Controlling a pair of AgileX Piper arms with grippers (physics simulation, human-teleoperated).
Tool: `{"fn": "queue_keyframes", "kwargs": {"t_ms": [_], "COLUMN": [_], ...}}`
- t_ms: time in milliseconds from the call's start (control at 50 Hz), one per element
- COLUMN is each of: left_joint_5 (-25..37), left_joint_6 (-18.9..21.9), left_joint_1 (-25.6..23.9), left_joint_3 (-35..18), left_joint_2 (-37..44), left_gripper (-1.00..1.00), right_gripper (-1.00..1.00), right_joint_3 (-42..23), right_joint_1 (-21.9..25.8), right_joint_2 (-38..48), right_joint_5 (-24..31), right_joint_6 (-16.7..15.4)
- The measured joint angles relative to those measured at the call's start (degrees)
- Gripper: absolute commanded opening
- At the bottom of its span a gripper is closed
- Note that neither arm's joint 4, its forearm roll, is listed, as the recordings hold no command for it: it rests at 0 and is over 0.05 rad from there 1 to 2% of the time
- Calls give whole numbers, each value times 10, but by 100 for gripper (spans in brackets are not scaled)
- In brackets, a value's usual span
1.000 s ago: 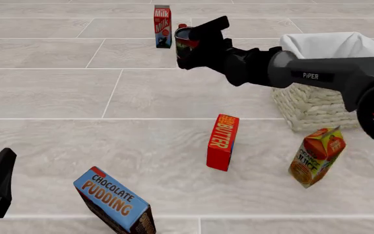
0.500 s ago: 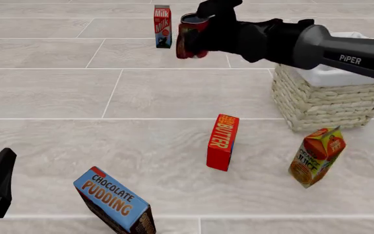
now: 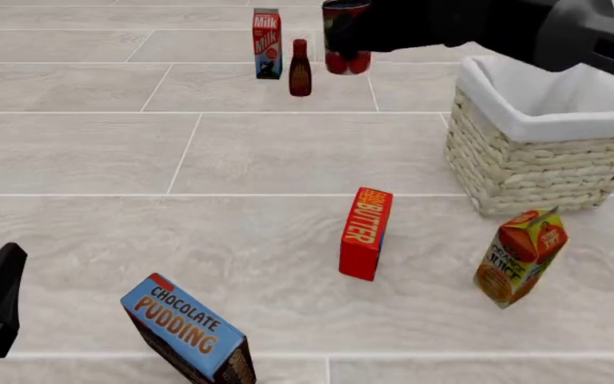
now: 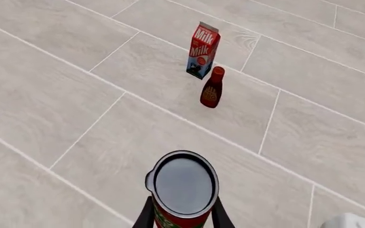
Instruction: Pick the tomato sauce and place it in the basket.
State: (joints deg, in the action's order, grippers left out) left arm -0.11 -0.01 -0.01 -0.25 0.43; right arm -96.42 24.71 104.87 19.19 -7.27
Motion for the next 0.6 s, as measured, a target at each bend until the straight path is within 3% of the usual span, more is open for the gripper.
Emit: {"fn": "queue_keyframes", "kwargs": {"t_ms": [240,600], "left_joint_5": [0,0], "left_joint_6": [0,0], "left_joint_1": [0,0], "left_joint_3": [0,0], "left_joint_2": [0,0], "left_gripper": [100,100], "right_gripper": [-100,-100], "right_joint_3": [-13,4], "right_joint_1": [-32,-91], "right_joint_2": [-24,-71], "right_joint_5": [49,81], "right_joint_6": [-7,-18]}}
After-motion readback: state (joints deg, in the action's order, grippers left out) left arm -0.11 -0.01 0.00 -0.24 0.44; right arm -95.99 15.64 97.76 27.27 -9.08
